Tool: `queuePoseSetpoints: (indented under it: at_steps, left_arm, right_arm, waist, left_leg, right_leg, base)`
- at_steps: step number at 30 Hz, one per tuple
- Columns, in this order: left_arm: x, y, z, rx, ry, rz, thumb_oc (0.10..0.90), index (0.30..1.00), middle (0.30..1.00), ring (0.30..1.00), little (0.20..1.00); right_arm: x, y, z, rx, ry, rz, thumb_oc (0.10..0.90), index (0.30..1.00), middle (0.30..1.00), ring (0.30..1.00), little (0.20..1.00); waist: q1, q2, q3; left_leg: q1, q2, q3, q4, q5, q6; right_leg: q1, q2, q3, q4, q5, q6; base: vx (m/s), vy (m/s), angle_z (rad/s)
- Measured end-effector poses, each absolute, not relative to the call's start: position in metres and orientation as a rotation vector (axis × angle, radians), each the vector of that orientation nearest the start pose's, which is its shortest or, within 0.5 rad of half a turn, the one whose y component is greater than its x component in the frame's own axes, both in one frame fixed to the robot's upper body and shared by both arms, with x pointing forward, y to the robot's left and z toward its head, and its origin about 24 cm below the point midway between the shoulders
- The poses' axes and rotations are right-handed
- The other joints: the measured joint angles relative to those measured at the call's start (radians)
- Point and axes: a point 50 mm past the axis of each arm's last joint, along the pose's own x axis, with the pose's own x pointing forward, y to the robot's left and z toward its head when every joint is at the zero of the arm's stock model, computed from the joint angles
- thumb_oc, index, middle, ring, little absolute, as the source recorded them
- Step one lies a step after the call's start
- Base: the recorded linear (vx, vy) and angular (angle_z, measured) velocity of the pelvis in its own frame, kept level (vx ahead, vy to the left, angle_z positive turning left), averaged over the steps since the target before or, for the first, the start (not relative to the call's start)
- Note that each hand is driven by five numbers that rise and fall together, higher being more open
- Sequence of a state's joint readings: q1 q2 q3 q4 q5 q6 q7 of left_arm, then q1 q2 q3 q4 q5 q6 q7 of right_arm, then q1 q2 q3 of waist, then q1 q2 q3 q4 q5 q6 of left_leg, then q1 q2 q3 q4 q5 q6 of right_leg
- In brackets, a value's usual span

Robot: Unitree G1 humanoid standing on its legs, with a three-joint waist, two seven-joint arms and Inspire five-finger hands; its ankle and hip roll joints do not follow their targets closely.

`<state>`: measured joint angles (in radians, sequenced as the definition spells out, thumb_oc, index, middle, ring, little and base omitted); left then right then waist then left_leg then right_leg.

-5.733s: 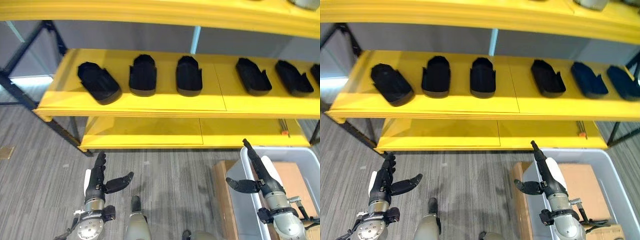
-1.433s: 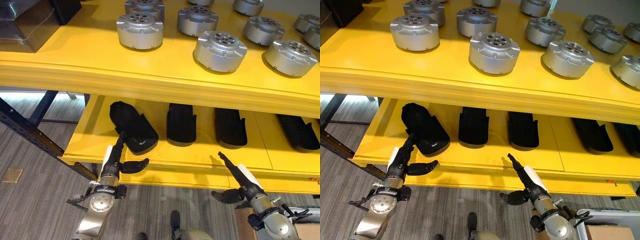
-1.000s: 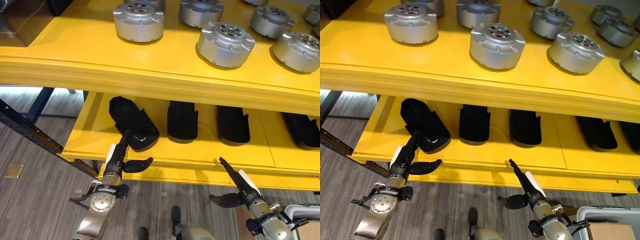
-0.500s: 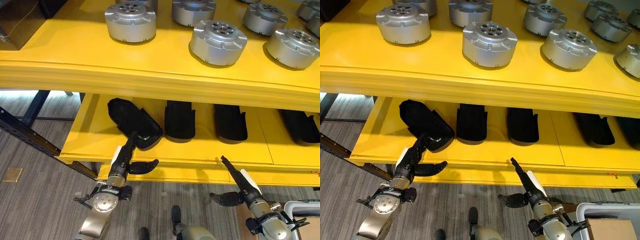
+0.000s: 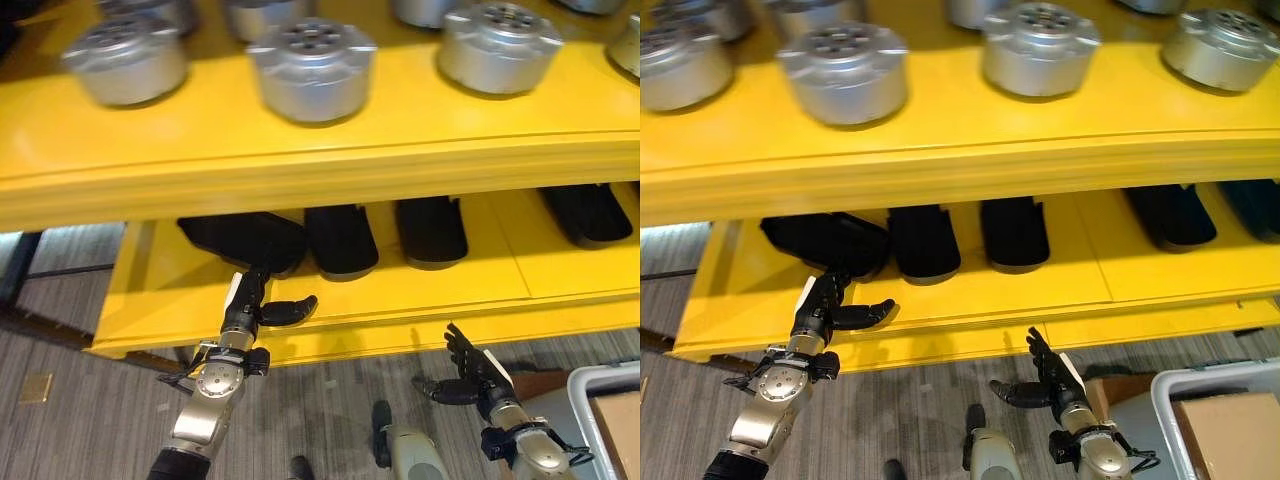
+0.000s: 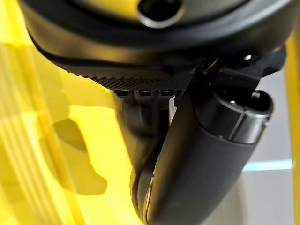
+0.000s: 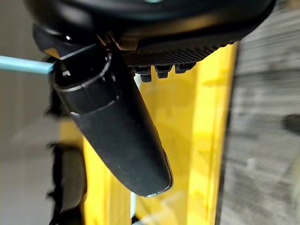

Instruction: Move parts from the plastic box to the shelf.

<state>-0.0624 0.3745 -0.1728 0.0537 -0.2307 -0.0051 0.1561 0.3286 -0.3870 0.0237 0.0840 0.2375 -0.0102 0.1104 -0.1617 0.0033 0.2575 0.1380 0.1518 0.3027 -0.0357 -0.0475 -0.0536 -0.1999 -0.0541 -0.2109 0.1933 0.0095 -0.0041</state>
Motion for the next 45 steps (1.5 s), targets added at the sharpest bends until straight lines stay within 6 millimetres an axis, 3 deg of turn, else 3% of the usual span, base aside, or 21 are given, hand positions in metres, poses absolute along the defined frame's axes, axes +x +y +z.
queuePoseSetpoints:
  at_steps: [3, 7, 10, 26, 32, 39, 45]
  left_arm:
    - [0.283, 0.170, 0.073, 0.153, -0.078, -0.055, 0.900, 1.000, 1.000, 1.000, 1.000]
    - [0.288, 0.159, 0.100, 0.139, -0.197, -0.091, 0.900, 1.000, 1.000, 1.000, 1.000]
    - [0.284, 0.159, 0.104, 0.129, -0.224, -0.088, 0.900, 1.000, 1.000, 1.000, 1.000]
    - [0.274, 0.165, 0.096, 0.121, -0.200, -0.068, 0.900, 1.000, 1.000, 1.000, 1.000]
    - [0.291, 0.172, 0.080, 0.139, -0.129, 0.002, 0.900, 1.000, 1.000, 1.000, 1.000]
    - [0.303, 0.175, 0.088, 0.142, -0.147, 0.065, 0.900, 1.000, 1.000, 1.000, 1.000]
    - [0.318, 0.179, 0.080, 0.092, -0.101, 0.161, 0.900, 1.000, 1.000, 1.000, 1.000]
  right_arm:
    - [0.169, -0.252, -0.019, -0.176, 0.389, 0.006, 0.900, 1.000, 1.000, 1.000, 1.000]
    - [0.168, -0.252, -0.019, -0.176, 0.390, 0.007, 0.900, 1.000, 1.000, 1.000, 1.000]
    - [0.162, -0.252, -0.023, -0.171, 0.409, 0.008, 0.900, 1.000, 1.000, 1.000, 1.000]
    - [0.163, -0.251, -0.021, -0.173, 0.391, 0.011, 0.900, 1.000, 1.000, 1.000, 1.000]
    - [0.164, -0.250, -0.020, -0.173, 0.379, 0.017, 0.900, 1.000, 1.000, 1.000, 1.000]
    - [0.164, -0.250, -0.021, -0.174, 0.382, 0.018, 0.900, 1.000, 1.000, 1.000, 1.000]
    - [0.164, -0.244, -0.022, -0.174, 0.387, 0.041, 0.900, 1.000, 1.000, 1.000, 1.000]
  waist:
    - [-0.058, -0.001, 0.002]
    - [-0.062, 0.003, 0.009]
    - [-0.055, 0.017, 0.020]
    - [-0.053, 0.023, 0.030]
    - [-0.059, 0.023, 0.031]
    - [-0.084, 0.023, 0.031]
    - [-0.088, 0.022, 0.031]
  left_leg:
    - [-0.017, 0.015, 0.052, 0.021, 0.002, -0.016]
    - [-0.036, 0.021, 0.076, 0.009, -0.006, -0.037]
    - [-0.036, 0.020, 0.079, 0.010, -0.006, -0.044]
    - [-0.047, 0.019, 0.079, 0.007, 0.000, -0.053]
    - [-0.037, 0.018, 0.081, 0.005, -0.001, -0.053]
    - [-0.065, 0.017, 0.090, -0.001, 0.001, -0.056]
    - [-0.069, 0.015, 0.104, -0.005, 0.001, -0.056]
  right_leg:
    - [-0.006, 0.022, 0.012, -0.026, 0.010, -0.014]
    - [-0.040, 0.035, 0.029, -0.037, 0.019, -0.006]
    - [-0.039, 0.036, 0.034, -0.049, 0.028, -0.008]
    - [-0.041, 0.036, 0.031, -0.056, 0.042, -0.010]
    - [-0.030, 0.036, 0.034, -0.075, 0.047, -0.003]
    - [-0.058, 0.041, 0.041, -0.085, 0.063, -0.010]
    - [-0.067, 0.043, 0.051, -0.088, 0.071, -0.014]
  base:
    - [-0.05, -0.069, -0.17]
    - [-0.03, -0.034, -0.17]
    - [-0.03, -0.044, -0.02]
    - [0.00, -0.003, 0.01]
    - [0.02, 0.010, -0.01]
    - [0.01, 0.004, -0.04]
    - [-0.03, -0.004, -0.05]
